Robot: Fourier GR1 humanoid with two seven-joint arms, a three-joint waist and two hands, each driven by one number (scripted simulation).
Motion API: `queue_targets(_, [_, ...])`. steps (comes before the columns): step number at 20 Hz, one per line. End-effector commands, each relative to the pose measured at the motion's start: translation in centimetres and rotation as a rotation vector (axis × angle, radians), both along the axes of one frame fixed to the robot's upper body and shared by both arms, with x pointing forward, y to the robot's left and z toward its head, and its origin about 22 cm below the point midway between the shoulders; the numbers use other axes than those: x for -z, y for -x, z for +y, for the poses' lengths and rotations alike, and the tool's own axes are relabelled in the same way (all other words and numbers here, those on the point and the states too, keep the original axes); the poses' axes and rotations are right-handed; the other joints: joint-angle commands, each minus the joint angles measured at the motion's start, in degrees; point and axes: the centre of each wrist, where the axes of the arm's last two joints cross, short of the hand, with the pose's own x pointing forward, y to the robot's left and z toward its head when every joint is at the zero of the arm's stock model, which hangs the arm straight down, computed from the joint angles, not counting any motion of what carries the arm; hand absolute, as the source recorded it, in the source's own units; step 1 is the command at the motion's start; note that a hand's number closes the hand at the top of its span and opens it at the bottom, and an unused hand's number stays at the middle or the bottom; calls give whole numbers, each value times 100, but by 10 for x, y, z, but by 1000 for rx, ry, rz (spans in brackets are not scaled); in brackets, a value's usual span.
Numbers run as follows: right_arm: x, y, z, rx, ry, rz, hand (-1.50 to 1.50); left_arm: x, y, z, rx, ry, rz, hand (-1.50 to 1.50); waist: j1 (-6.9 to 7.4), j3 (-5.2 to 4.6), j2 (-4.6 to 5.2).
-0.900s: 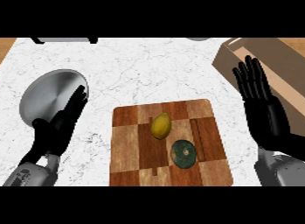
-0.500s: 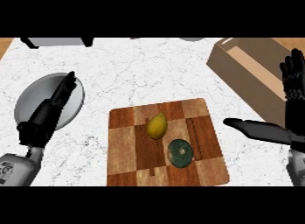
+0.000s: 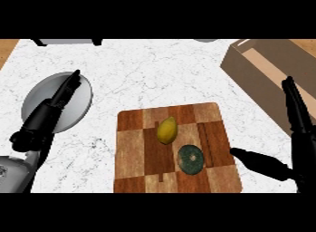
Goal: Pick the lemon from the cutting board and place it in the cardboard box
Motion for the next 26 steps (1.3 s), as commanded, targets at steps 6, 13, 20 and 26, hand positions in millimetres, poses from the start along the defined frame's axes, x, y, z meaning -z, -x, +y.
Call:
queue_targets(6, [-34,15,45,-9,386,316,-150,-7,-7,2,37,-21,-11,0,129,-2,27])
queue_targets(13, [-41,9,132,-62,540,537,-150,-8,-7,0,67,-6,-11,0,309,6,39])
queue_targets(20, [-31,-21,190,11,629,686,-150,2,-6,-7,49,9,-14,0,287,11,42])
queue_targets(26, [-27,-46,215,36,596,771,-150,-2,-8,-7,62,-4,-1,0,268,22,54])
